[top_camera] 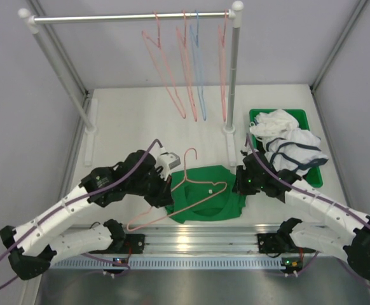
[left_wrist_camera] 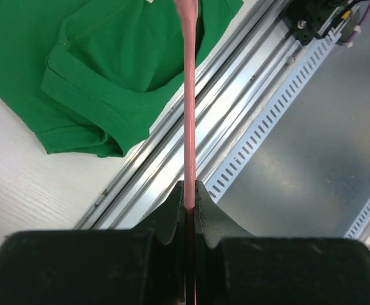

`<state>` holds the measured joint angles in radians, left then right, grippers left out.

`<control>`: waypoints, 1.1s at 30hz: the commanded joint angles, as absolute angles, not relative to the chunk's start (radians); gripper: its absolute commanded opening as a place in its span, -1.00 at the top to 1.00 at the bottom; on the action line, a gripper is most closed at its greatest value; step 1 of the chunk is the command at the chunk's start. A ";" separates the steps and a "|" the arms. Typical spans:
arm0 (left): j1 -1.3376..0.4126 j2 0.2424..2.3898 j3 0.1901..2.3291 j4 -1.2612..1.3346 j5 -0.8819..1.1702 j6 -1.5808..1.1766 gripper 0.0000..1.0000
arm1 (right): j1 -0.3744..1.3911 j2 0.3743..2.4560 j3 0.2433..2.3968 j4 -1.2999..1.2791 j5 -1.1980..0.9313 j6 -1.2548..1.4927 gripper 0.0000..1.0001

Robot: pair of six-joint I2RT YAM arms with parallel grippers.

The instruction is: Place the tank top on the hanger

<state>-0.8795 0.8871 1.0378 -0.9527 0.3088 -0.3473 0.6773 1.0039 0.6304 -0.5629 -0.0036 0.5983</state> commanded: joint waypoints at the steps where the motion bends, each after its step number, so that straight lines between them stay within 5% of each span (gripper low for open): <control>1: -0.946 0.939 1.049 -0.877 0.172 -0.391 1.00 | 0.703 1.006 0.681 -0.551 0.046 0.603 0.49; 22: -0.957 0.991 1.077 -0.907 0.264 -0.295 1.00 | 0.836 1.187 0.729 -0.552 0.232 0.664 0.27; 25: -0.957 0.994 1.075 -0.907 0.293 -0.284 1.00 | 0.842 1.212 0.729 -0.549 0.247 0.670 0.35; 33: -0.957 1.014 1.068 -0.916 0.304 -0.249 1.00 | 0.850 1.189 0.706 -0.578 0.276 0.686 0.99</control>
